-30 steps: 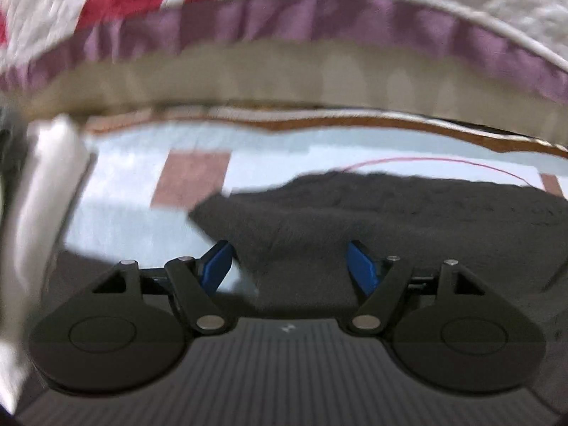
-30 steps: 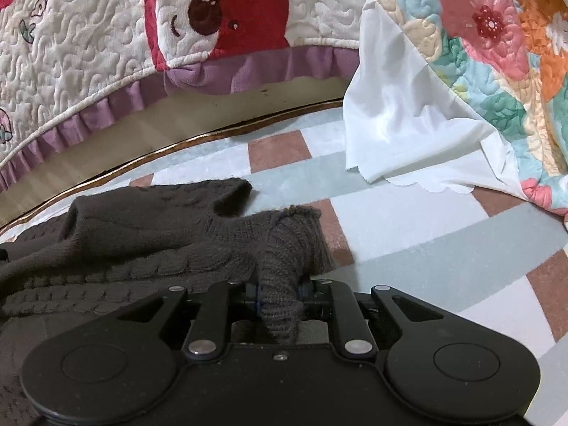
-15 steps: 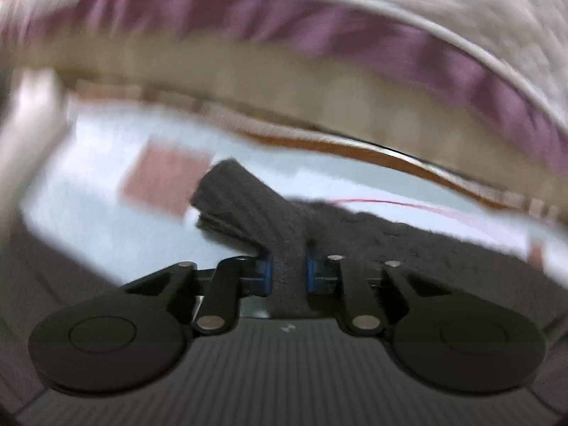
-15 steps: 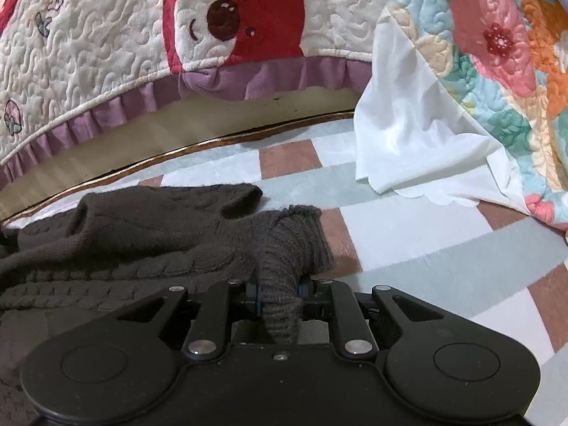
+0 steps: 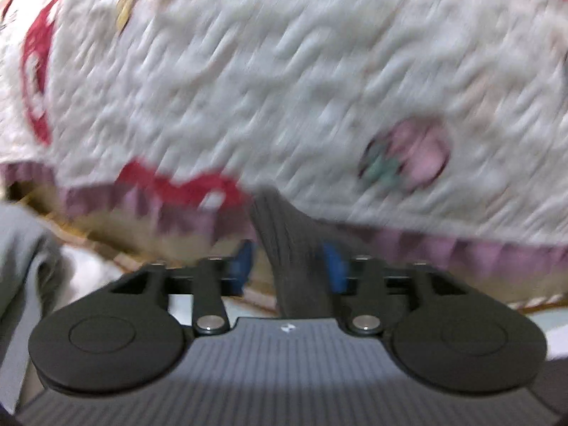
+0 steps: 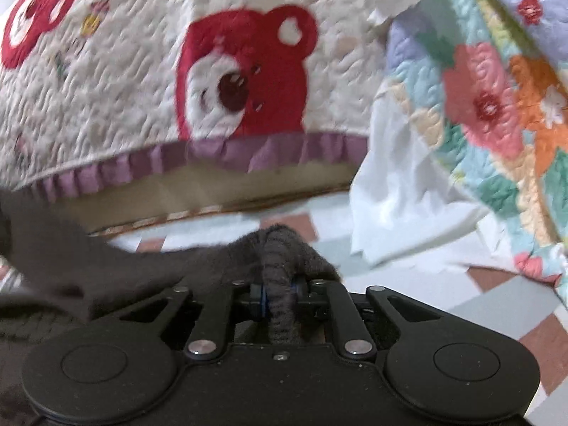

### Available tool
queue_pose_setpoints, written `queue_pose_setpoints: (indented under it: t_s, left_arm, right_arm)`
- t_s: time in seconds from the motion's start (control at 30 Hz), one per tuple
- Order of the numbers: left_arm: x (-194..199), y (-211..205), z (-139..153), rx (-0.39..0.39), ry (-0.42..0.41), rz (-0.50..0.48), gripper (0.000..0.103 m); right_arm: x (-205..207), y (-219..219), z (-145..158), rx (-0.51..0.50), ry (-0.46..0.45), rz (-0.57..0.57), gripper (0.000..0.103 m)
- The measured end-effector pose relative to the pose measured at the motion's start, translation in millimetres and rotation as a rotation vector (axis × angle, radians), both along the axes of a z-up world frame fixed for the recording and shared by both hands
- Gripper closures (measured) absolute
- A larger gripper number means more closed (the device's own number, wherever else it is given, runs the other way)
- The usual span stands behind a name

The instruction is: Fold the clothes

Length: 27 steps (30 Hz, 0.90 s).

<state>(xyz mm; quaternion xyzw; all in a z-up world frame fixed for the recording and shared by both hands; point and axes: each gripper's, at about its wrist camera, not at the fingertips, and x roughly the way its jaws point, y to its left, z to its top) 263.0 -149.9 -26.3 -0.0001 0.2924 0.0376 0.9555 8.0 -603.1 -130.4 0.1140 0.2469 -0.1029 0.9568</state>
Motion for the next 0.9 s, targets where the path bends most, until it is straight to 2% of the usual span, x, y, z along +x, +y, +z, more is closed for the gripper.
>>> queue_pose_setpoints:
  t_s: [0.07,0.2,0.27,0.4,0.53,0.6,0.67,0.73,0.77,0.83,0.87,0.9]
  left_arm:
    - [-15,1,-15,-0.033,0.051,-0.054,0.049]
    - [-52,-17,-34,-0.131,0.169,-0.256,0.049]
    - [-67,-42,-42,-0.170,0.235,-0.386,0.049]
    - [-89,-105,-55,-0.163,0.322,-0.617,0.044]
    - [-113,-179,-69,-0.026,0.344,-0.841,0.042]
    - [-121,-208,-76,0.048,0.343,-0.912,0.041]
    - [-125,-232,-81,0.120,0.338,-0.943,0.042]
    - [-117,-238,-84,0.116,0.321,-0.920,0.042]
    - [-110,-238,-84,0.121,0.306,-0.881,0.048]
    - [-92,-237,-86,0.154,0.274,-0.784,0.057]
    - [-83,-234,-88,0.162,0.263,-0.736,0.057]
    - [-79,-231,-86,0.174,0.251,-0.688,0.056]
  right_arm:
    - [3,-6,0,0.003,0.007,-0.003,0.091]
    - [14,-12,-12,0.018,0.073,-0.020,0.092]
    - [15,-14,-11,0.044,0.086,-0.026,0.092]
    - [13,-14,-6,0.058,0.075,-0.011,0.092]
    - [12,-16,-7,0.093,0.075,0.005,0.092]
    - [11,-20,-5,0.121,0.062,0.016,0.092]
    - [9,-25,-2,0.146,0.048,0.018,0.092]
    - [7,-31,1,0.172,0.033,0.011,0.095]
    - [6,-39,0,0.240,0.015,0.015,0.095]
    - [5,-67,-13,0.511,-0.012,0.031,0.095]
    - [2,-81,-22,0.627,-0.020,0.015,0.094]
    - [-1,-89,-28,0.684,-0.016,-0.012,0.091]
